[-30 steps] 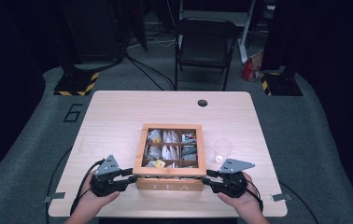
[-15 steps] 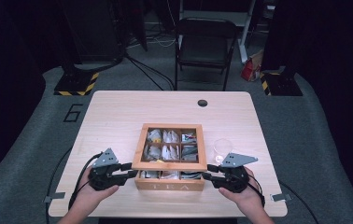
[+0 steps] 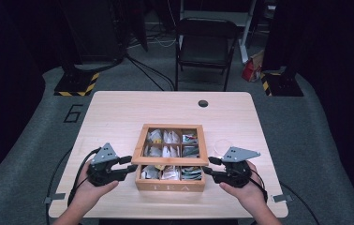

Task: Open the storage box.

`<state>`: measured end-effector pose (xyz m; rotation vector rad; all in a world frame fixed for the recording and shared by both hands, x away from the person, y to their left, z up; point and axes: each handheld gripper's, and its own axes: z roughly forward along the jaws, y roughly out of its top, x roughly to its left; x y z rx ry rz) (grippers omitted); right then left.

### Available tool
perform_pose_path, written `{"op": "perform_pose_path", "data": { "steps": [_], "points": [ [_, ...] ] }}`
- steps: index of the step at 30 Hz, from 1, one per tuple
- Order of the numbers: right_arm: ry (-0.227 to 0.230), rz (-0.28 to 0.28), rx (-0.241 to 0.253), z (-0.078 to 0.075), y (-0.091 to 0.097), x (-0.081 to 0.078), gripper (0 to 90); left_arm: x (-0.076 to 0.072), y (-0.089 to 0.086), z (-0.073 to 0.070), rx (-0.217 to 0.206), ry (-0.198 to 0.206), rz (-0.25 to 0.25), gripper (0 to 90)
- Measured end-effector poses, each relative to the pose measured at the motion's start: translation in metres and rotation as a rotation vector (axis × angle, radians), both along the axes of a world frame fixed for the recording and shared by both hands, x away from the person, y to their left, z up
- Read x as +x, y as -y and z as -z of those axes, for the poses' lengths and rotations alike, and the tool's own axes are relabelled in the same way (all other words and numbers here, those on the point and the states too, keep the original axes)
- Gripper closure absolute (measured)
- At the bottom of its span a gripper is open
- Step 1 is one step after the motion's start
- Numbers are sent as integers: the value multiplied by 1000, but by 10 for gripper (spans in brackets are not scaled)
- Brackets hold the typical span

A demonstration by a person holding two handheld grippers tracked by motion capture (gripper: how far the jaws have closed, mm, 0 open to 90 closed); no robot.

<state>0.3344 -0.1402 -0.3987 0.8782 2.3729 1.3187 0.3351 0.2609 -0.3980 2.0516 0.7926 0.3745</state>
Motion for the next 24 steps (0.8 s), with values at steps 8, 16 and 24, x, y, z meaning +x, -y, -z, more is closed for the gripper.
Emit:
{"op": "perform_pose_path", "data": {
  "steps": [8, 16, 24],
  "points": [
    [23, 10, -11, -4, 0, 4, 499, 3, 2, -5, 6, 11, 14, 559],
    [32, 1, -6, -10, -1, 7, 520, 6, 2, -12, 8, 14, 18, 558],
    [67, -1, -13, -19, -5, 9, 513, 9, 3, -20, 6, 52, 7, 557]
  ]
}}
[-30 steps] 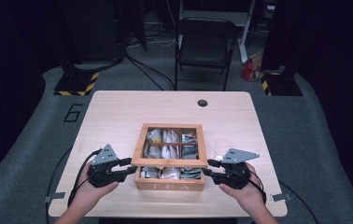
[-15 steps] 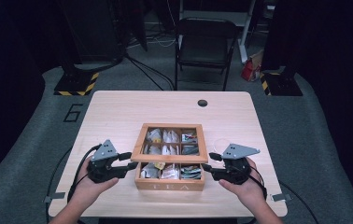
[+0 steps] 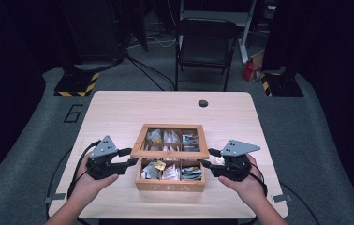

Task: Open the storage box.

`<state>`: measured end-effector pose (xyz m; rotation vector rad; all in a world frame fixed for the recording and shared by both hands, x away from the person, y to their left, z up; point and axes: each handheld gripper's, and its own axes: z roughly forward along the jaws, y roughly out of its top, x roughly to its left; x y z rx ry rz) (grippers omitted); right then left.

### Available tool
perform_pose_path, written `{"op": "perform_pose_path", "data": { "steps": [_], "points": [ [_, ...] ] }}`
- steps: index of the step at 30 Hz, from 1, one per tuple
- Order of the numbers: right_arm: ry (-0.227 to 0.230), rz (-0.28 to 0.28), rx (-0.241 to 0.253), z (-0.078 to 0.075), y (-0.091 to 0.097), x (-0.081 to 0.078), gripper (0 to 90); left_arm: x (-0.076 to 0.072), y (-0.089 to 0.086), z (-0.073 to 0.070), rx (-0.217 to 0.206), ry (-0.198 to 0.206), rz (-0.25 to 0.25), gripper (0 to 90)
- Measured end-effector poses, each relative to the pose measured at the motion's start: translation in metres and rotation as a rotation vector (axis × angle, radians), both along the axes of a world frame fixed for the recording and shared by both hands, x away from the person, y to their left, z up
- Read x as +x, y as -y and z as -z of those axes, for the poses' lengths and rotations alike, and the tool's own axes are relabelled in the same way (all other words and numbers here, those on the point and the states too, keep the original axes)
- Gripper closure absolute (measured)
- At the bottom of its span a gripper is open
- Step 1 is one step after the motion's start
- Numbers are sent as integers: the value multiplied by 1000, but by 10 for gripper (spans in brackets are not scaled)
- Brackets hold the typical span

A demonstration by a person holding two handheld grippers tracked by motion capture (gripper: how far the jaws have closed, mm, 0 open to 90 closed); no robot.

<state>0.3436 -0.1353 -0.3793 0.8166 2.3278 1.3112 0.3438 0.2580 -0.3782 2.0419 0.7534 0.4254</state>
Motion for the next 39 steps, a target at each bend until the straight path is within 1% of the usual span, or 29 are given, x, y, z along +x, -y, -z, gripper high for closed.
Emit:
{"op": "perform_pose_path", "data": {
  "steps": [4, 5, 6, 8, 9, 10, 12, 13, 14, 16, 19, 21, 23, 24, 26, 29, 30, 31, 32, 34, 35, 36, 38, 39],
  "points": [
    [2, -4, -4, -5, 0, 3, 517, 3, 0, -4, 6, 7, 7, 558],
    [-4, -3, -5, -6, 0, 3, 517, 3, 0, -6, 12, 14, 4, 558],
    [3, -7, -6, -7, 0, 5, 518, 4, 1, -8, 21, 12, 11, 558],
    [-6, -10, -12, -10, 0, 6, 518, 5, 1, -11, 32, 17, 18, 558],
    [-5, -10, -7, -12, 0, 7, 519, 6, 1, -12, 31, 18, 19, 558],
    [-15, -12, -9, -13, 0, 8, 519, 8, 1, -13, 32, 13, 22, 558],
    [-15, -10, 0, -15, 0, 10, 519, 9, 1, -16, 25, 9, 21, 559],
    [-10, -16, -6, -16, 1, 12, 519, 11, 1, -17, 24, 11, 21, 560],
    [-13, -14, -1, -18, 0, 13, 520, 12, 0, -19, 29, 11, 27, 562],
    [-15, -15, 3, -21, 1, 16, 519, 15, 0, -22, 24, 12, 32, 565],
    [-20, -13, 12, -24, 1, 19, 520, 19, -2, -26, 10, 1, 37, 569],
    [-22, -16, 13, -27, 2, 22, 520, 22, -2, -28, 6, 6, 38, 571],
    [-34, -18, 24, -29, 2, 25, 519, 24, -3, -30, -1, 11, 38, 571],
    [-40, -19, 29, -31, 2, 28, 520, 25, -4, -30, 2, 22, 29, 561],
    [-50, -15, 35, -34, 3, 31, 525, 27, -5, -29, -4, 29, 20, 544],
    [-59, -12, 42, -36, 3, 33, 529, 30, -6, -28, -9, 26, 8, 538],
    [-63, -11, 42, -39, 3, 36, 533, 36, -7, -25, -17, 24, -6, 538],
    [-61, -14, 43, -40, 4, 37, 533, 39, -8, -24, -15, 16, -8, 538],
    [-63, -15, 46, -41, 4, 38, 534, 41, -8, -22, -18, 15, -12, 538],
    [-67, -12, 47, -42, 4, 39, 536, 44, -7, -20, -20, 17, -13, 538],
    [-68, -12, 46, -43, 4, 41, 536, 51, -5, -16, -19, 6, -12, 538],
    [-68, -12, 46, -43, 4, 41, 536, 51, -5, -16, -19, 6, -12, 538],
    [-66, -17, 46, -45, 4, 42, 537, 55, -3, -13, -13, 4, -15, 537],
    [-72, -15, 45, -46, 4, 43, 537, 59, -2, -11, -12, -5, -18, 534]
  ]
}}
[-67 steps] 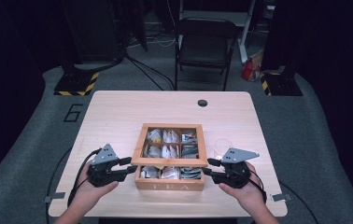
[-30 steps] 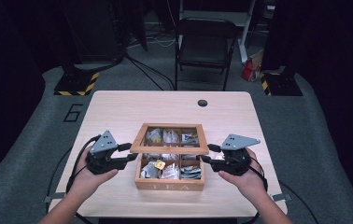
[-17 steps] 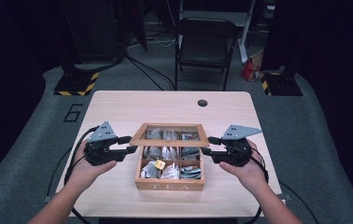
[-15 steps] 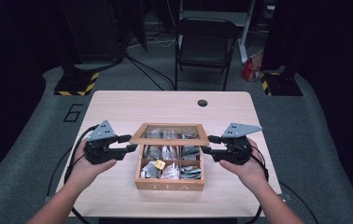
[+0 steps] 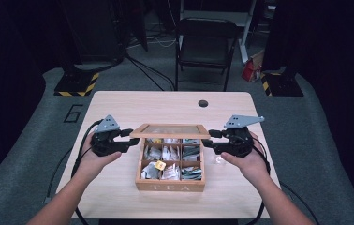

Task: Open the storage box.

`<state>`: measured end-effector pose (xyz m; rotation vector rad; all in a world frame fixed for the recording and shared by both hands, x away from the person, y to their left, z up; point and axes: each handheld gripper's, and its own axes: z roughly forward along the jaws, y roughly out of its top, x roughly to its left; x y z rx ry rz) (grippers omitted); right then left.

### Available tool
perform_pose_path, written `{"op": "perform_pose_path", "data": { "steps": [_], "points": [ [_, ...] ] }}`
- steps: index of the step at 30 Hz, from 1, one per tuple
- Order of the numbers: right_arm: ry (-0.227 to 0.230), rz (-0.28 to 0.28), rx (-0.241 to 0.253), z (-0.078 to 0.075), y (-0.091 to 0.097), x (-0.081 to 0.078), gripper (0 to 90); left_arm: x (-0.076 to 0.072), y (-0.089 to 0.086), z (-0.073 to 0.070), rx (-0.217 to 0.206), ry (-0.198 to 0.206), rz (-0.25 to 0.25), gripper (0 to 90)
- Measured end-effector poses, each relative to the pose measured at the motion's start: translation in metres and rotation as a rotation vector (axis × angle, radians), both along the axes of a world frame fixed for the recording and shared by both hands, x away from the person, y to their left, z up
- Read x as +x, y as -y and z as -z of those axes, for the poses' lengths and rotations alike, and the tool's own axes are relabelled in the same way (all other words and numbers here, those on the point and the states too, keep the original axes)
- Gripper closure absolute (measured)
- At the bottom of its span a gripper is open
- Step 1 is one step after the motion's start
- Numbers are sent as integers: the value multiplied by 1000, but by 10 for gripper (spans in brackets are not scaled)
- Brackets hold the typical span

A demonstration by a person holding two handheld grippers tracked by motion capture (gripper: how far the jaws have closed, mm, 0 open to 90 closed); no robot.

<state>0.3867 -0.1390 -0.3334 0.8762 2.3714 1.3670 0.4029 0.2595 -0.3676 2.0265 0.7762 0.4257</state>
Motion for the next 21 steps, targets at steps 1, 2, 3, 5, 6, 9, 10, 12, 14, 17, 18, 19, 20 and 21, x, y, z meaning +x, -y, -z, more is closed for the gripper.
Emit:
{"op": "perform_pose_path", "data": {
  "steps": [1, 2, 3, 5, 6, 9, 10, 12, 14, 17, 18, 19, 20, 21],
  "points": [
    [0, 0, 0, 0, 0, 0, 537, 2, 1, 1, 2, -4, 0, 534],
    [1, 0, -1, 0, 0, 0, 537, 5, 2, 3, 5, -4, -5, 530],
    [3, -2, -3, -1, 0, 1, 537, 8, 3, 5, 7, -1, -10, 526],
    [0, 2, -1, -2, 0, 2, 537, 13, 5, 8, 4, 1, -14, 525],
    [0, 2, -1, -2, 0, 2, 537, 15, 6, 9, 0, 5, -9, 525],
    [2, -2, -1, -3, 0, 3, 537, 16, 9, 9, 14, 25, -20, 532],
    [2, -1, -2, -3, 0, 3, 537, 17, 10, 8, 15, 32, -22, 537],
    [2, -3, -3, -3, 0, 3, 537, 18, 10, 6, 16, 32, -22, 550],
    [3, 0, 1, -3, 0, 4, 538, 18, 11, 6, 19, 44, -27, 555],
    [4, 3, 12, -3, 0, 5, 538, 19, 10, 6, 11, 42, -27, 564],
    [3, 3, 13, -3, 1, 5, 537, 19, 10, 5, 9, 38, -27, 567],
    [2, 6, 19, -3, 1, 5, 537, 20, 10, 5, 9, 42, -27, 568],
    [2, 4, 20, -4, 1, 6, 536, 20, 9, 4, 8, 31, -23, 568],
    [3, 5, 20, -3, 1, 7, 533, 21, 9, 4, 7, 30, -23, 568]
  ]
}}
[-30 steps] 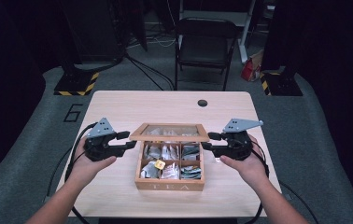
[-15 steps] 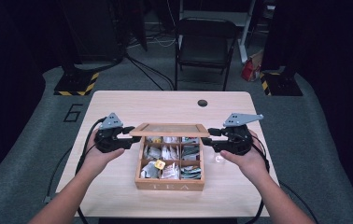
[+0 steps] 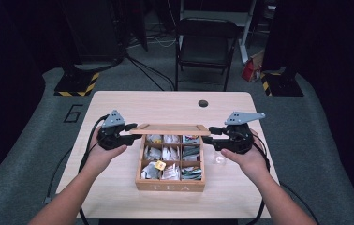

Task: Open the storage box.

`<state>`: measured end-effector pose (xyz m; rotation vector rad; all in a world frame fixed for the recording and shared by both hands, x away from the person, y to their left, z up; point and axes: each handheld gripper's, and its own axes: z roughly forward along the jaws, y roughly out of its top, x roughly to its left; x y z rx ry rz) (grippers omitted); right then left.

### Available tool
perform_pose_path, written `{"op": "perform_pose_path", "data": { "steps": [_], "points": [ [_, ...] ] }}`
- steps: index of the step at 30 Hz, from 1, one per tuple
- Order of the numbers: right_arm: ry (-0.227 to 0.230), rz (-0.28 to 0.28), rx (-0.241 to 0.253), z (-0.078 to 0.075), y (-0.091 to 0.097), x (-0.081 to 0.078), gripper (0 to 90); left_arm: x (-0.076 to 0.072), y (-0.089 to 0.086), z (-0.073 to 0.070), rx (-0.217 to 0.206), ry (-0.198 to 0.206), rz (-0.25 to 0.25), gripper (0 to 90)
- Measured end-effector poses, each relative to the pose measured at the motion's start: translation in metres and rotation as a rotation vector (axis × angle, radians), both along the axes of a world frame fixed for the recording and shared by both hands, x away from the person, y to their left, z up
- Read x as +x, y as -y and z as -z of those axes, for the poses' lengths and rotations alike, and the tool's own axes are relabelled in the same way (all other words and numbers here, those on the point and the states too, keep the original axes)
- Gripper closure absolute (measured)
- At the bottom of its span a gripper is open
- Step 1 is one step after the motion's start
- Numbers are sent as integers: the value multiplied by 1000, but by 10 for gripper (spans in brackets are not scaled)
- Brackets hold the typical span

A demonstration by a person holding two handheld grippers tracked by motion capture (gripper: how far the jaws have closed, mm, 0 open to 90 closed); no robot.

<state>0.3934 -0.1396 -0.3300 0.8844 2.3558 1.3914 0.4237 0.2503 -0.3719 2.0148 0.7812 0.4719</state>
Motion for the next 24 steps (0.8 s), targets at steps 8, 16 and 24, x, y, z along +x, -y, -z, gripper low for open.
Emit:
{"op": "perform_pose_path", "data": {
  "steps": [8, 16, 24],
  "points": [
    [14, -8, -32, 5, -1, 7, 490, 5, 0, -4, -8, -1, -6, 573],
    [17, 31, -65, 13, 0, 26, 511, 15, 1, -13, -11, -2, -16, 587],
    [42, 72, -79, 19, -6, 41, 524, 24, 1, -19, -13, -13, -21, 593]
  ]
}}
